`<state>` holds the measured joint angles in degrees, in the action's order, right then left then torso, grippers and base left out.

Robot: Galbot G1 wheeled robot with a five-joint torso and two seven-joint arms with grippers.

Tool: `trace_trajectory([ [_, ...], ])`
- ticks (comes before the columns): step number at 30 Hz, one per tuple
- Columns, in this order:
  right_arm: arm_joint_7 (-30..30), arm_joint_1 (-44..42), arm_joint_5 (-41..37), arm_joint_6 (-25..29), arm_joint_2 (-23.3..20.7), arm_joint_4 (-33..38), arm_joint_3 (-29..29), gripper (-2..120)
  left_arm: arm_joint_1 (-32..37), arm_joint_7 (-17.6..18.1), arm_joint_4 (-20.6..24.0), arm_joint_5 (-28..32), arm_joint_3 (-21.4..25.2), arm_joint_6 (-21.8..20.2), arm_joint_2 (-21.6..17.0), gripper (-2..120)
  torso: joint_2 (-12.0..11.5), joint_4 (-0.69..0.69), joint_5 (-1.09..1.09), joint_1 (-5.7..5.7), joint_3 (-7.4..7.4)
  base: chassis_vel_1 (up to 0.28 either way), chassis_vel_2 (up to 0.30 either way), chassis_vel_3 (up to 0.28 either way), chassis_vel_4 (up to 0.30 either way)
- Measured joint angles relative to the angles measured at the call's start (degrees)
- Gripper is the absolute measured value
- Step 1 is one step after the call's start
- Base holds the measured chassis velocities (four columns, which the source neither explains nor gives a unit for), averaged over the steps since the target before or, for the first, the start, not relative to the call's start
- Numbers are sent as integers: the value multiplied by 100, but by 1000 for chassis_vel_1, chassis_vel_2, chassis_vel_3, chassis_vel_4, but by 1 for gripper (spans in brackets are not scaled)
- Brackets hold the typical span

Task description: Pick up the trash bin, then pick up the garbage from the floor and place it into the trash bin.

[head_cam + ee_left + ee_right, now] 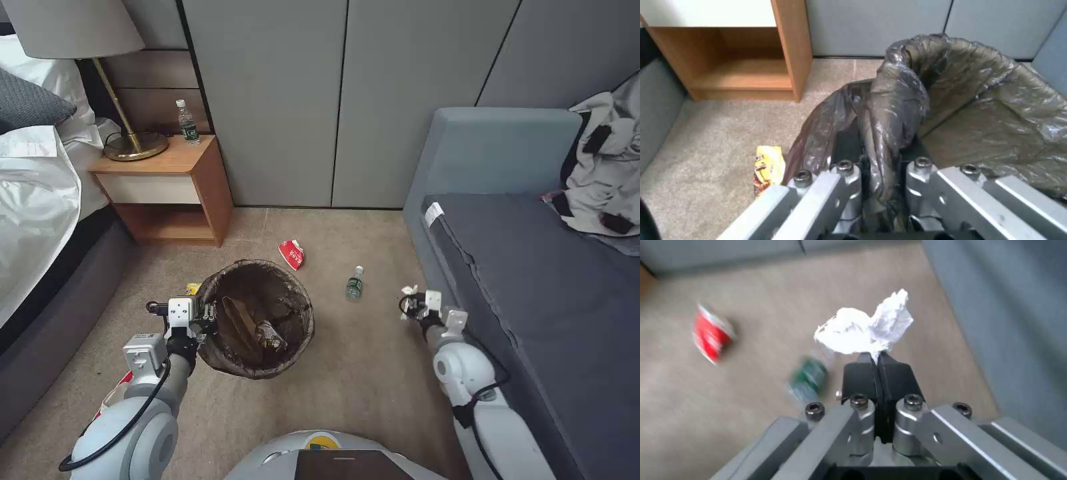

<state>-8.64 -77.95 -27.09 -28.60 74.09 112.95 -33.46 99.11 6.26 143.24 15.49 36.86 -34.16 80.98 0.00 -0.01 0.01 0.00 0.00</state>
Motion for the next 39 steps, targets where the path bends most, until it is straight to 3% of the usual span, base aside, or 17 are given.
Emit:
trace_trajectory([
  [8, 34, 50, -271, -282, -222, 1439, 252, 0, 116, 12, 0, -101, 6, -18, 69, 7, 0, 2, 0, 0, 0, 0, 0, 0, 0],
  [14, -93, 292, -469, -440, -357, 1849, 614, 0, 159, 14, 0, -128, 0, -25, 92, 7, 0, 2, 0, 0, 0, 0, 0, 0, 0],
  [18, -31, 612, -751, -506, -718, 2172, 938, 0, 221, 16, 0, -170, -1, -28, 92, 7, 0, 0, 0, 0, 0, 0, 0, 0, 0],
  [32, 405, 2110, -2420, -690, -1534, 2120, 2150, 0, 175, 21, 0, -293, -117, -32, 92, 7, 0, 0, 0, 0, 0, 0, 0, 0, 0],
  [39, 323, 2753, -2980, -800, -1673, 1977, 2957, 0, 155, 42, 0, -278, -125, -64, 104, 7, 0, 2, -1, 0, 0, 0, 0, 0, 0],
])
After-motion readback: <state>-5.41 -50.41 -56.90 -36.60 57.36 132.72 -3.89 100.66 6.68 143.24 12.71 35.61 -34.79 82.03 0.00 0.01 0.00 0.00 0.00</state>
